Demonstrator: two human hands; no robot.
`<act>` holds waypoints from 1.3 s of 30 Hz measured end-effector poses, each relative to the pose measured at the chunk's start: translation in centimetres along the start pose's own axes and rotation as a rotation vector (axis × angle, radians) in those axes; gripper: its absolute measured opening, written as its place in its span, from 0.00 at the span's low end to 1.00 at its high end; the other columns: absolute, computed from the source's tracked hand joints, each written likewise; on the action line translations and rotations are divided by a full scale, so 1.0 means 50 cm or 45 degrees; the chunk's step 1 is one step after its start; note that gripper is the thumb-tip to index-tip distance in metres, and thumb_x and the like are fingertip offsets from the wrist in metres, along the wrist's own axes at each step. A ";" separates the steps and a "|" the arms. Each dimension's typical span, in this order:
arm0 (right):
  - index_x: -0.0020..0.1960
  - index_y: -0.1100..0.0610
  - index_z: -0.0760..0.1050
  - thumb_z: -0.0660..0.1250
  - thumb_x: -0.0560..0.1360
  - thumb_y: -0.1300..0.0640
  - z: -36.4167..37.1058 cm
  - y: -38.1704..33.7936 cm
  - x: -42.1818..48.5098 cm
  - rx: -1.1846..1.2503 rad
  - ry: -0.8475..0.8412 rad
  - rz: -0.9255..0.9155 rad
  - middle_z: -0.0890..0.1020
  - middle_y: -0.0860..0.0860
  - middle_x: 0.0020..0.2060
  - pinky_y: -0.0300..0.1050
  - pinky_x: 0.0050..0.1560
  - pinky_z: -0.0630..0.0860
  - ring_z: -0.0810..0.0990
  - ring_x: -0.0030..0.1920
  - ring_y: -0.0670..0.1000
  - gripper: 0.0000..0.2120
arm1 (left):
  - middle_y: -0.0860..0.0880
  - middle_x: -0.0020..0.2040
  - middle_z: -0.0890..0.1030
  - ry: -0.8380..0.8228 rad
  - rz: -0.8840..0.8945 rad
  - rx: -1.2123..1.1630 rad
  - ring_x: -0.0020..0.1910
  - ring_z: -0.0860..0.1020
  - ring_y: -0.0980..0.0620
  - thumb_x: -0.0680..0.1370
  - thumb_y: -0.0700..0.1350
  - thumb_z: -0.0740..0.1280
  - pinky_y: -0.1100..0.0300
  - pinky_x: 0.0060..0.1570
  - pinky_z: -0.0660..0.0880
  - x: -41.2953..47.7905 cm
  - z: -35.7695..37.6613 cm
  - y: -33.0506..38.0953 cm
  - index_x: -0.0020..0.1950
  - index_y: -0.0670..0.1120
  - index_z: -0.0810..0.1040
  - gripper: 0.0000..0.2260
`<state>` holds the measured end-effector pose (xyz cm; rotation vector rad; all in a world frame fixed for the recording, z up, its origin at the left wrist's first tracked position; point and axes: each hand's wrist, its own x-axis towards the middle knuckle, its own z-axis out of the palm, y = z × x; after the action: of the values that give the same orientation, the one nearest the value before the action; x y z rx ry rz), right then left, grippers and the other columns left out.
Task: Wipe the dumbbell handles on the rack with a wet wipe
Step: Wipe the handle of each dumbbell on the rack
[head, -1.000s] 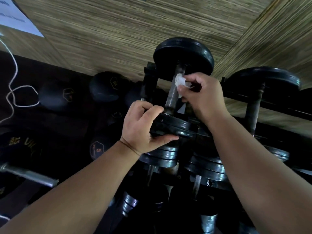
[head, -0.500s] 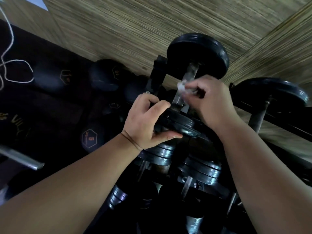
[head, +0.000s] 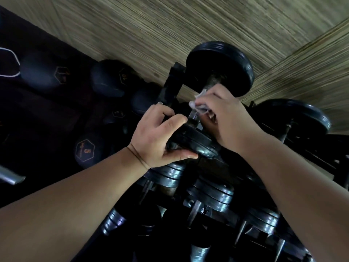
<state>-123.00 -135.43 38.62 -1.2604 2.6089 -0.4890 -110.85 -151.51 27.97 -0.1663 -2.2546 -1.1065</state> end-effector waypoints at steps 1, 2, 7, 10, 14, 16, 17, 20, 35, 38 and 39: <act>0.62 0.57 0.79 0.65 0.80 0.54 -0.011 0.004 0.007 -0.011 -0.028 -0.031 0.76 0.50 0.57 0.37 0.52 0.79 0.80 0.52 0.47 0.13 | 0.39 0.49 0.76 0.008 -0.002 0.002 0.45 0.74 0.48 0.69 0.68 0.75 0.53 0.52 0.73 -0.002 0.002 -0.002 0.63 0.44 0.74 0.35; 0.62 0.57 0.79 0.65 0.81 0.52 -0.021 0.011 0.018 -0.036 -0.025 -0.006 0.77 0.50 0.56 0.35 0.50 0.77 0.80 0.51 0.46 0.14 | 0.39 0.49 0.76 0.014 -0.002 0.006 0.46 0.73 0.49 0.69 0.68 0.75 0.53 0.53 0.72 -0.003 0.003 -0.004 0.63 0.45 0.74 0.35; 0.54 0.58 0.77 0.71 0.78 0.57 -0.023 0.024 0.042 -0.093 0.200 0.155 0.78 0.47 0.54 0.22 0.47 0.69 0.76 0.50 0.40 0.08 | 0.40 0.47 0.77 0.037 0.032 0.008 0.45 0.72 0.50 0.71 0.69 0.73 0.60 0.51 0.69 0.000 0.004 -0.004 0.63 0.45 0.73 0.34; 0.53 0.61 0.81 0.71 0.77 0.60 0.004 0.012 0.004 -0.033 0.137 0.018 0.78 0.51 0.53 0.32 0.50 0.76 0.78 0.48 0.43 0.06 | 0.40 0.47 0.77 0.040 0.042 -0.004 0.45 0.73 0.48 0.73 0.70 0.70 0.59 0.50 0.70 0.001 0.005 -0.004 0.63 0.45 0.73 0.32; 0.53 0.61 0.83 0.71 0.79 0.57 0.001 -0.004 0.004 0.069 0.167 0.040 0.77 0.50 0.54 0.33 0.49 0.78 0.80 0.47 0.45 0.08 | 0.40 0.47 0.77 0.031 0.026 0.002 0.46 0.72 0.48 0.73 0.71 0.69 0.56 0.48 0.72 0.001 0.005 -0.003 0.63 0.46 0.73 0.32; 0.50 0.60 0.81 0.72 0.77 0.58 0.008 -0.017 0.009 0.063 0.213 0.124 0.76 0.47 0.53 0.33 0.48 0.77 0.79 0.47 0.45 0.05 | 0.40 0.47 0.77 0.034 0.020 -0.007 0.47 0.73 0.48 0.73 0.70 0.70 0.55 0.48 0.73 0.003 0.003 -0.001 0.63 0.46 0.73 0.32; 0.50 0.59 0.81 0.73 0.77 0.59 0.013 -0.023 0.008 0.053 0.226 0.148 0.75 0.47 0.52 0.31 0.48 0.76 0.79 0.47 0.45 0.04 | 0.40 0.47 0.77 0.033 0.018 -0.011 0.47 0.73 0.48 0.73 0.70 0.70 0.54 0.48 0.73 0.003 0.002 -0.001 0.63 0.46 0.73 0.32; 0.58 0.55 0.81 0.72 0.77 0.58 0.010 -0.021 0.015 0.071 0.200 0.210 0.78 0.48 0.53 0.27 0.49 0.74 0.79 0.49 0.43 0.10 | 0.40 0.47 0.77 0.014 0.015 -0.003 0.47 0.73 0.47 0.71 0.69 0.73 0.55 0.49 0.73 0.001 -0.001 0.000 0.63 0.45 0.73 0.32; 0.49 0.48 0.85 0.76 0.73 0.53 0.012 0.003 0.030 0.377 0.605 0.632 0.84 0.43 0.46 0.32 0.49 0.78 0.82 0.45 0.39 0.05 | 0.40 0.50 0.76 -0.077 -0.053 0.034 0.48 0.75 0.44 0.69 0.68 0.76 0.51 0.50 0.76 0.002 -0.010 0.007 0.63 0.46 0.72 0.34; 0.49 0.49 0.86 0.77 0.73 0.55 0.049 -0.002 -0.007 0.430 0.637 0.685 0.82 0.43 0.45 0.24 0.47 0.71 0.79 0.44 0.37 0.06 | 0.40 0.50 0.76 -0.089 -0.058 0.044 0.49 0.75 0.44 0.70 0.68 0.74 0.50 0.49 0.77 0.002 -0.012 0.009 0.63 0.46 0.72 0.34; 0.49 0.50 0.86 0.77 0.72 0.56 0.057 -0.008 -0.025 0.531 0.601 0.706 0.83 0.43 0.46 0.25 0.49 0.71 0.80 0.45 0.36 0.06 | 0.39 0.51 0.76 -0.093 -0.058 0.052 0.49 0.75 0.44 0.70 0.68 0.74 0.49 0.49 0.77 0.002 -0.012 0.009 0.63 0.46 0.72 0.34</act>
<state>-121.04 -135.27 36.19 -0.2899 2.8253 -1.2416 -110.47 -151.68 28.60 -0.1413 -2.3549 -1.0929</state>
